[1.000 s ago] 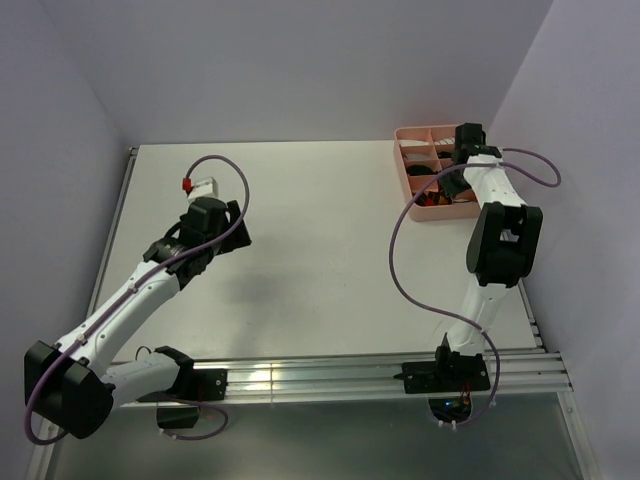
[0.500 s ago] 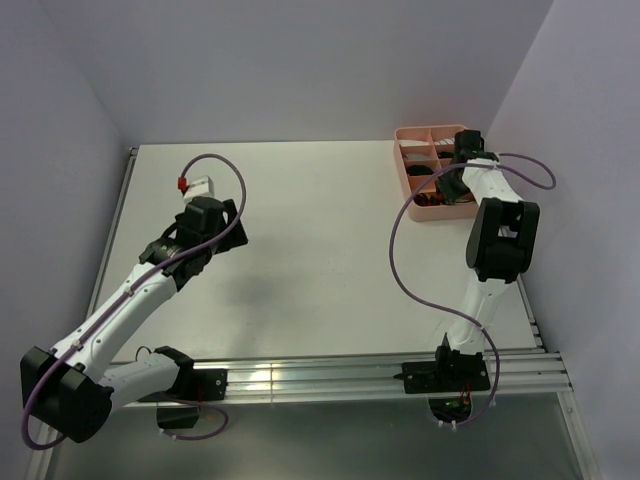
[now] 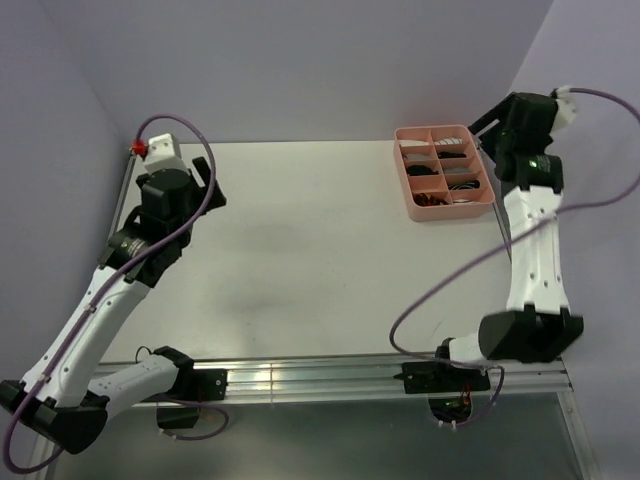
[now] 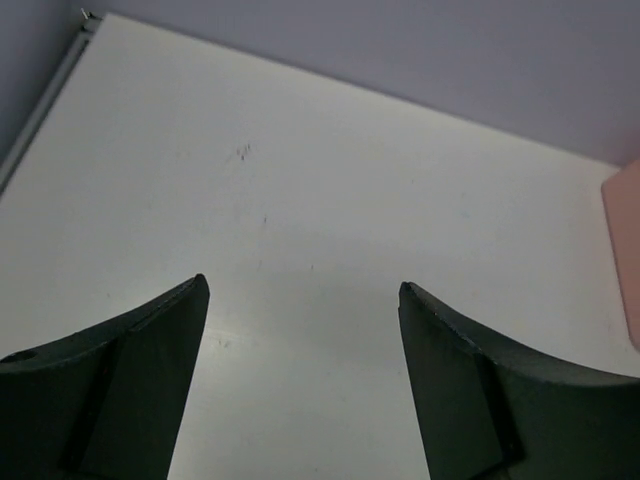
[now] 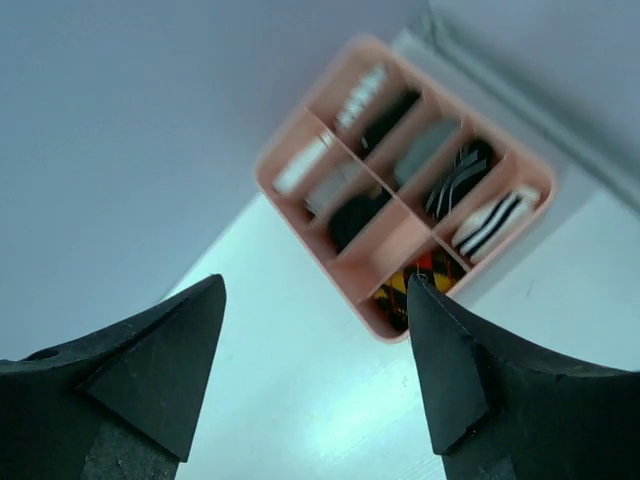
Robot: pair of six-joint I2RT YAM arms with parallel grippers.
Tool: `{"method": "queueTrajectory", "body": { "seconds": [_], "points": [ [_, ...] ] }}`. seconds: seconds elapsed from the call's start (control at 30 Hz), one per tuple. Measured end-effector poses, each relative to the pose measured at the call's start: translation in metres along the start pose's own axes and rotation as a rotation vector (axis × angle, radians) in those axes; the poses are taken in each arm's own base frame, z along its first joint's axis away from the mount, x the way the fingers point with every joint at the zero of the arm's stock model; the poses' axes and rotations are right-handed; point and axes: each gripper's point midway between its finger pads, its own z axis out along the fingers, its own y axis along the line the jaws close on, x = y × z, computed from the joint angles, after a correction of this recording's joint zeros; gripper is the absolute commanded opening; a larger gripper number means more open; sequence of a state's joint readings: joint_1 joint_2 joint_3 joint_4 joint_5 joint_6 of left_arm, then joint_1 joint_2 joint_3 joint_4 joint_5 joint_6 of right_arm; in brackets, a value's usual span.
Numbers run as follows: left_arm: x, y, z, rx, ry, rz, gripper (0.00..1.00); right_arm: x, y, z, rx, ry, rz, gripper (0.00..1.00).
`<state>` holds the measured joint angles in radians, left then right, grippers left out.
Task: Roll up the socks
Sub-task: Reset both arms
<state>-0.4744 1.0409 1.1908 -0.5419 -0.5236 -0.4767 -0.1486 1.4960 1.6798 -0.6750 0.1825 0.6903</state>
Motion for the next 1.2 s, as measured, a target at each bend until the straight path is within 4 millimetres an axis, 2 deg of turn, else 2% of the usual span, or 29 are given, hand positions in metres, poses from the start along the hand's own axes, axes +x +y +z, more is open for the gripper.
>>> {"method": "queueTrajectory", "body": {
  "seconds": [0.1,0.13,0.17,0.3,0.4,0.47,0.57,0.77,0.87,1.07,1.2],
  "points": [
    [-0.038,0.005,-0.017,-0.01,-0.096,-0.014,0.82,-0.047,0.008,-0.076,-0.102,-0.182,-0.047,0.83],
    [-0.05,0.007,-0.024,-0.012,-0.127,-0.02,0.82,-0.057,0.007,-0.098,-0.127,-0.234,-0.063,0.83],
    [-0.06,0.008,-0.03,-0.015,-0.153,-0.027,0.83,-0.067,0.004,-0.124,-0.154,-0.292,-0.078,0.87],
    [-0.096,0.015,-0.052,-0.028,-0.241,-0.043,0.84,-0.087,-0.018,-0.207,-0.209,-0.489,-0.123,0.93],
    [-0.111,0.022,-0.063,-0.048,-0.28,-0.046,0.85,-0.094,-0.042,-0.258,-0.211,-0.615,-0.131,0.95],
    [-0.119,0.026,-0.069,-0.061,-0.3,-0.045,0.86,-0.094,-0.056,-0.282,-0.207,-0.677,-0.131,0.96],
    [-0.126,0.031,-0.075,-0.083,-0.316,-0.038,0.86,-0.088,-0.072,-0.298,-0.203,-0.721,-0.139,0.96],
    [-0.137,0.04,-0.085,-0.115,-0.341,-0.03,0.88,-0.059,-0.099,-0.284,-0.156,-0.694,-0.198,0.95],
    [-0.138,0.046,-0.089,-0.139,-0.351,-0.025,0.91,-0.051,-0.11,-0.289,-0.157,-0.711,-0.215,0.95],
    [-0.142,0.055,-0.095,-0.169,-0.368,-0.027,0.92,-0.057,-0.126,-0.323,-0.185,-0.826,-0.201,0.95],
    [-0.143,0.056,-0.098,-0.168,-0.375,-0.034,0.97,-0.062,-0.126,-0.329,-0.189,-0.855,-0.201,0.95]
  ]
}}
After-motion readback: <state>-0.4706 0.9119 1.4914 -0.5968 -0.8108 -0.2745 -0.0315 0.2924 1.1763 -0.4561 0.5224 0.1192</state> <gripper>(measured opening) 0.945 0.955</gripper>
